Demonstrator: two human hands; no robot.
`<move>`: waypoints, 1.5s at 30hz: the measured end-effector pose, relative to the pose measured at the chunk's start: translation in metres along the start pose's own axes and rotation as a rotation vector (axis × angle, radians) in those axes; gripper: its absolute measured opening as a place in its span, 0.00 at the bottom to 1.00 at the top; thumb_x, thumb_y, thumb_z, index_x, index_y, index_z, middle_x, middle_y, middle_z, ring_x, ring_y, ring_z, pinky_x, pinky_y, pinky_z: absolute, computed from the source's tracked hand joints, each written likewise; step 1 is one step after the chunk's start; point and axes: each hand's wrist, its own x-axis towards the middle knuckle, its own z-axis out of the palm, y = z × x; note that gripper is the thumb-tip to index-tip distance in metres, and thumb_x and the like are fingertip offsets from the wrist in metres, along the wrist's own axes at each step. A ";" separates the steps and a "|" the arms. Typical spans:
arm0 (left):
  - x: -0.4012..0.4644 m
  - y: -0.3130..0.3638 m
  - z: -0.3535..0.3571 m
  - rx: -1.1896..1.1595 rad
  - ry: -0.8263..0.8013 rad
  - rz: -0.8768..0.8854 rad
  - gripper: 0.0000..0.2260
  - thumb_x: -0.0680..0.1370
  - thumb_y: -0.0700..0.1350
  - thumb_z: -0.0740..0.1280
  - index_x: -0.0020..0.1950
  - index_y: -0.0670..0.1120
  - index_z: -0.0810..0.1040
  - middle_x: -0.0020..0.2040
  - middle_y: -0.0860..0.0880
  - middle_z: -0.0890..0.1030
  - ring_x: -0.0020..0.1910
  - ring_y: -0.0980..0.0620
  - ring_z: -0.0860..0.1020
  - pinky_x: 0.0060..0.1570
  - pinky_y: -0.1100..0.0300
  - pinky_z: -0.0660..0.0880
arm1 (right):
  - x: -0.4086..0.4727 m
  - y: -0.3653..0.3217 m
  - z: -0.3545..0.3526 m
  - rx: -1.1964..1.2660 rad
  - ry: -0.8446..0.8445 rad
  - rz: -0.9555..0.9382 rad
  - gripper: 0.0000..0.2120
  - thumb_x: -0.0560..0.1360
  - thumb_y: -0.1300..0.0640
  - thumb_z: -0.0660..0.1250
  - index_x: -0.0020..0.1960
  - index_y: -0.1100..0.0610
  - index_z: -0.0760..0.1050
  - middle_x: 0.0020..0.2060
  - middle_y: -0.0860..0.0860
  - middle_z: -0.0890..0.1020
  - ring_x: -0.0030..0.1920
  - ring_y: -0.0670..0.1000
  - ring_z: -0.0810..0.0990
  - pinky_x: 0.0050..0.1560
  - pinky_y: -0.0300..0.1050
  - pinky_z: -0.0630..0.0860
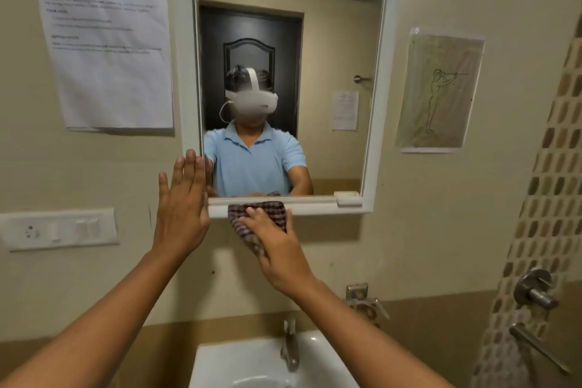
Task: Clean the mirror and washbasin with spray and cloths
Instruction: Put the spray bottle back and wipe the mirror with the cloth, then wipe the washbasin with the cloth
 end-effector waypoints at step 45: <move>-0.291 0.064 0.251 0.063 -1.083 -0.307 0.33 0.82 0.55 0.55 0.79 0.40 0.46 0.80 0.42 0.48 0.79 0.44 0.48 0.76 0.46 0.50 | -0.294 0.224 0.080 -0.015 -0.295 1.047 0.21 0.74 0.65 0.67 0.66 0.57 0.73 0.60 0.55 0.78 0.61 0.54 0.75 0.64 0.56 0.70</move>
